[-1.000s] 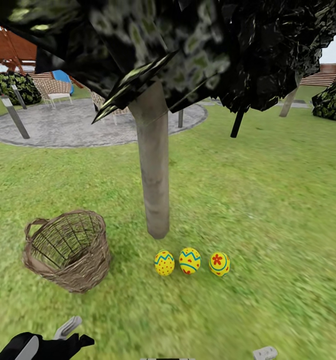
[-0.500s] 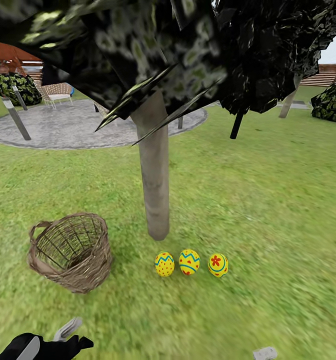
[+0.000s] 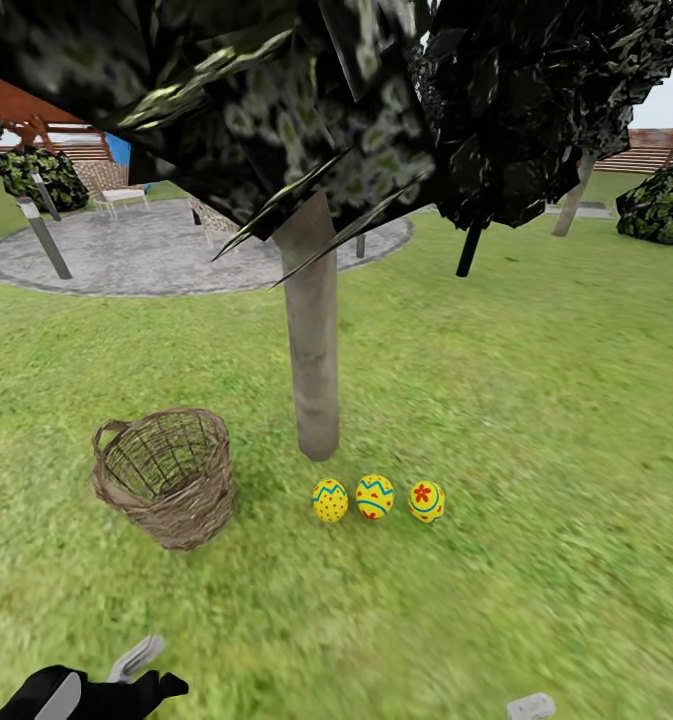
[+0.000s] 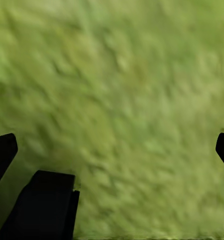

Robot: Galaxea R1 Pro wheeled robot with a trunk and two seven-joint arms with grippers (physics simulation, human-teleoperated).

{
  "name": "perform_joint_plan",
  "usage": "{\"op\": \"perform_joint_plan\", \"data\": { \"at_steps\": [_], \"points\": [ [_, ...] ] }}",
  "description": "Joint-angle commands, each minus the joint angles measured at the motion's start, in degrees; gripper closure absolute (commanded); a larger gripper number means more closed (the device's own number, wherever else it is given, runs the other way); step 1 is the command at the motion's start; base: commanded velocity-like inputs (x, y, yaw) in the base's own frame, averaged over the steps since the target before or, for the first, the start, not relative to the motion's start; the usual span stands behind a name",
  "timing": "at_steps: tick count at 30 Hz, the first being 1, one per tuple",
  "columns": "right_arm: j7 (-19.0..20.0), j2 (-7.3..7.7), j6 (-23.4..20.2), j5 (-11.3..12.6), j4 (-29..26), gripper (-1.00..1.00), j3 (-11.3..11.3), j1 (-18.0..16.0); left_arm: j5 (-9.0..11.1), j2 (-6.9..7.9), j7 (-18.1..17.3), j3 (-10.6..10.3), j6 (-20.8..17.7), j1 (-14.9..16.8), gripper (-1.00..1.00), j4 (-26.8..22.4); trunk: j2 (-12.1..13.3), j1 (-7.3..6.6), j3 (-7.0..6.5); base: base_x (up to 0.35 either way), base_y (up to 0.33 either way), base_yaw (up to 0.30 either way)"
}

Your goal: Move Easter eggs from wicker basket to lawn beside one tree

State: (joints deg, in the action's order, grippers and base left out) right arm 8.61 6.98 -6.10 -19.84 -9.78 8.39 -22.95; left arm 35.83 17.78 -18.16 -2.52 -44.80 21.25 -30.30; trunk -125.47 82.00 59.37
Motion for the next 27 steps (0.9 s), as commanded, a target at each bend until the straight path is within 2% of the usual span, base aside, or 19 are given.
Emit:
{"op": "perform_joint_plan", "data": {
  "at_steps": [1, 8, 12, 13, 19, 21, 23, 25, 27],
  "points": [
    [0.4, -0.03, -0.3, -0.5, -0.1, -1.00, 0.5, 0.0, 0.1, 0.06, -0.1, -0.3, -0.1, 0.0, -1.00, 0.0, 0.4, -0.27, -0.14, -0.345, 0.000, 0.000],
    [0.4, -0.04, -0.4, -0.4, 0.0, -1.00, 0.5, 0.0, 0.1, 0.06, -0.1, -0.3, 0.0, 0.0, -1.00, 0.1, 3.2, -1.81, -1.40, -0.332, 0.000, 0.000],
    [0.4, -0.05, -0.3, -0.3, 2.8, -1.00, 0.5, 0.0, 0.0, 0.06, -0.1, -0.3, 1.4, 0.0, -1.00, 2.5, 4.8, -2.69, -2.12, -0.070, 0.000, 0.000],
    [0.4, -0.04, -0.3, -0.3, 3.9, -1.00, 0.5, 0.0, 0.0, 0.06, -0.2, -0.3, 6.6, 0.0, -1.00, 5.9, 5.2, -2.91, -2.30, -0.297, 0.000, 0.000],
    [0.4, -0.04, -0.3, -0.2, 4.2, -1.00, 0.5, 0.0, 0.0, -0.10, -0.2, -0.7, 10.1, 0.0, -1.00, 7.2, 7.6, -4.22, -3.37, -0.149, 0.000, 0.000],
    [0.4, -0.04, -0.3, -0.3, 4.2, -1.00, 0.5, 0.0, 0.0, -0.39, -0.3, -2.1, 16.6, 0.0, -1.00, 10.0, 8.4, -4.66, -3.73, -0.017, 0.000, 0.000],
    [0.4, -0.04, -0.3, -0.4, 4.6, -1.00, 0.5, 0.0, 0.1, -0.79, -0.5, -4.6, 23.5, 0.0, -1.00, 12.1, 9.2, -5.10, -4.09, -0.007, 0.000, 0.000],
    [0.4, -0.04, -0.3, -0.3, 6.0, -1.00, 0.5, 0.0, 0.2, -0.99, -0.5, -7.9, 28.3, 0.0, -1.00, 13.6, 10.0, -5.54, -4.45, -0.002, 0.000, 0.000],
    [0.4, -0.04, -0.3, -0.2, 6.5, -1.00, 0.5, 0.0, 0.2, -1.05, -0.5, -8.8, 29.3, 0.0, -1.00, 13.8, 10.8, -5.98, -4.81, 0.000, 0.000, 0.000]
  ]
}}
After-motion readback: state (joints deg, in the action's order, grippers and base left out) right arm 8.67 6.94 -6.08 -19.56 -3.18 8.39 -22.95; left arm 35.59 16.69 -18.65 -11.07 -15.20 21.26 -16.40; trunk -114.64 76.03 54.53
